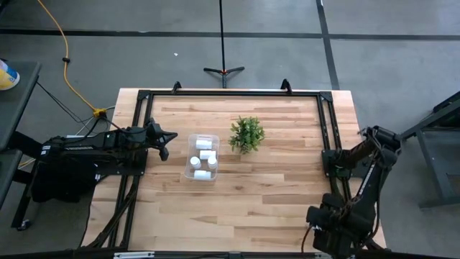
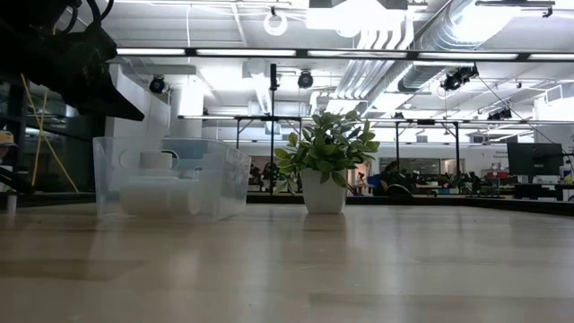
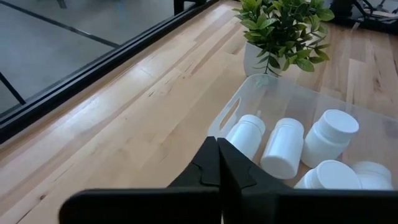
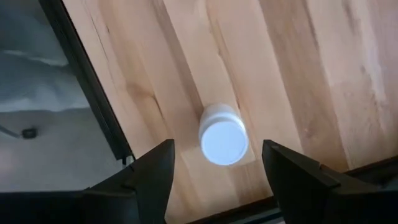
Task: Pick and place pill bottles into a basket
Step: Put the white pill bottle into the transparent bin
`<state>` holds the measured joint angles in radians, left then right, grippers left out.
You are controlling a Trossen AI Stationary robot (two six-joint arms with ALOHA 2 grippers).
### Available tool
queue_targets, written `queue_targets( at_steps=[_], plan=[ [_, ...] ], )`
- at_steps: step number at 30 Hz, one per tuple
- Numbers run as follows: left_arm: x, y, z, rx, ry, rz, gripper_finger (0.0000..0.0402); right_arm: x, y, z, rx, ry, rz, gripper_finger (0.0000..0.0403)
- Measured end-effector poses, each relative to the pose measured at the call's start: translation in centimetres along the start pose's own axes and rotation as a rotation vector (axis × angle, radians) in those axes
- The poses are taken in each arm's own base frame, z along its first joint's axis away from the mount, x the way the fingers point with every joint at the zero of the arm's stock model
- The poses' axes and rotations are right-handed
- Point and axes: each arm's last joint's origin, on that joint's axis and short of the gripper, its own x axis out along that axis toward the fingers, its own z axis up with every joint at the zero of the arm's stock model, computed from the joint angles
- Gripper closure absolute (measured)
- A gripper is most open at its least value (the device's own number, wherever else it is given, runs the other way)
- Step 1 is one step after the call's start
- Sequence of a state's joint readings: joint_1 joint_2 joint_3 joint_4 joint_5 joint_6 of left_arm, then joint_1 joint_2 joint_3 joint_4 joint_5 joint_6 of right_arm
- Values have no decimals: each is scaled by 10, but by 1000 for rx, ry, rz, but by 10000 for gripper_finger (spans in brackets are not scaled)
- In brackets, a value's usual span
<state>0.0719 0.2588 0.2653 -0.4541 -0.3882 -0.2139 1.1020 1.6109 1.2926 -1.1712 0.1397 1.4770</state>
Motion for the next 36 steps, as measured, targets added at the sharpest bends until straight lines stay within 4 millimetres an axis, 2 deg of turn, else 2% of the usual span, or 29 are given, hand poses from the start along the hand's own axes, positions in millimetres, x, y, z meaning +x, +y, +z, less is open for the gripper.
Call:
queue_targets(
  at_steps=[6, 12, 15, 18, 21, 25, 28, 34, 36],
  plan=[
    [0, 1, 0, -2, -6, 20, 347, 19, 9, -2, -5, 20, -49, 171],
    [0, 1, 0, 0, -4, 22, 381, 37, 16, -4, -8, 27, -103, 167],
    [0, 1, 0, 1, -2, 23, 379, 46, 19, -5, -12, 48, -131, 166],
    [0, 1, 0, -2, -4, 23, 354, 55, 19, -7, -14, 75, -184, 166],
    [0, 1, 0, -4, -6, 22, 345, 59, 20, -8, -16, 79, -200, 168],
    [0, 1, 0, 0, -6, 22, 377, 65, 23, -8, -15, 79, -200, 169],
    [0, 1, 0, 6, -5, 18, 381, 70, 24, -9, -20, 80, -213, 170],
    [0, 0, 0, -1, -5, 18, 347, 73, 25, -9, -23, 90, -222, 182],
    [0, 0, 0, -1, -5, 18, 350, 73, 25, -9, -23, 96, -226, 189]
  ],
)
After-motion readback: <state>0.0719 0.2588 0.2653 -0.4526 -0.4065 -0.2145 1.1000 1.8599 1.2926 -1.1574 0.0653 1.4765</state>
